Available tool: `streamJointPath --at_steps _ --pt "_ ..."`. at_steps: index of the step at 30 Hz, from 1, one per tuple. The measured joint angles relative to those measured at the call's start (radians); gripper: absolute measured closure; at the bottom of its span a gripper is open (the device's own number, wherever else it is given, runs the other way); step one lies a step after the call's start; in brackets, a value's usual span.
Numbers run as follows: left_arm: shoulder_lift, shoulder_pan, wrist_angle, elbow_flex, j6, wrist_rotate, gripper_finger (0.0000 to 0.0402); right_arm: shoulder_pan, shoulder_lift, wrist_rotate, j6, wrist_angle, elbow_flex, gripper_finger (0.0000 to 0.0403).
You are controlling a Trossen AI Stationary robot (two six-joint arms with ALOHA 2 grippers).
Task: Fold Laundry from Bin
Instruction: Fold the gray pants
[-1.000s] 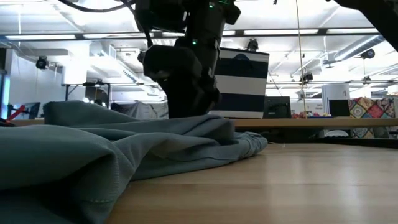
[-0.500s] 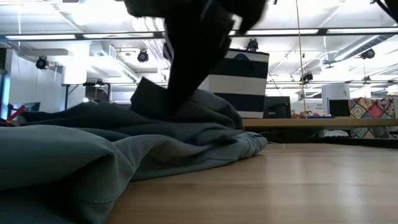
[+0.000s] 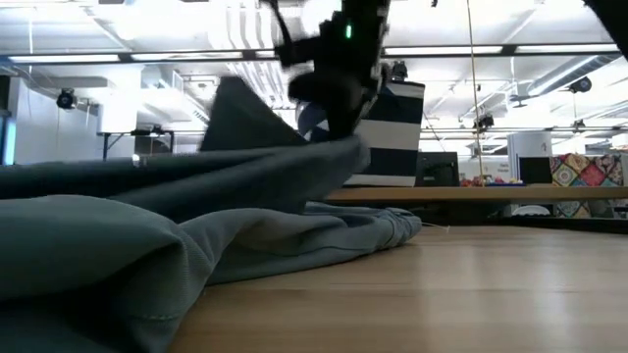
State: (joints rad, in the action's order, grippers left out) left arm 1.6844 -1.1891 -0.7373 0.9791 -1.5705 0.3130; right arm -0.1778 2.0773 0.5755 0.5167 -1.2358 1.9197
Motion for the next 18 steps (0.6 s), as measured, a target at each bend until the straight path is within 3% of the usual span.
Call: streamJointPath --at_steps 4,12,15,18 --pt "0.0 0.007 0.002 0.0 0.009 0.0 0.0157 0.087 -0.021 -0.063 0.015 0.015 -0.052 0.0394" --pt "0.0 0.008 0.014 0.0 -0.039 0.013 0.0157 0.102 -0.022 -0.412 0.118 0.048 -0.154 0.0387" --pt "0.0 0.008 0.031 0.0 -0.036 0.016 0.0157 0.088 -0.025 -0.449 0.121 0.038 -0.16 0.0359" --pt "0.0 0.001 0.05 0.0 -0.033 0.0 0.0157 0.079 -0.054 -0.414 0.128 0.026 -0.142 0.0315"
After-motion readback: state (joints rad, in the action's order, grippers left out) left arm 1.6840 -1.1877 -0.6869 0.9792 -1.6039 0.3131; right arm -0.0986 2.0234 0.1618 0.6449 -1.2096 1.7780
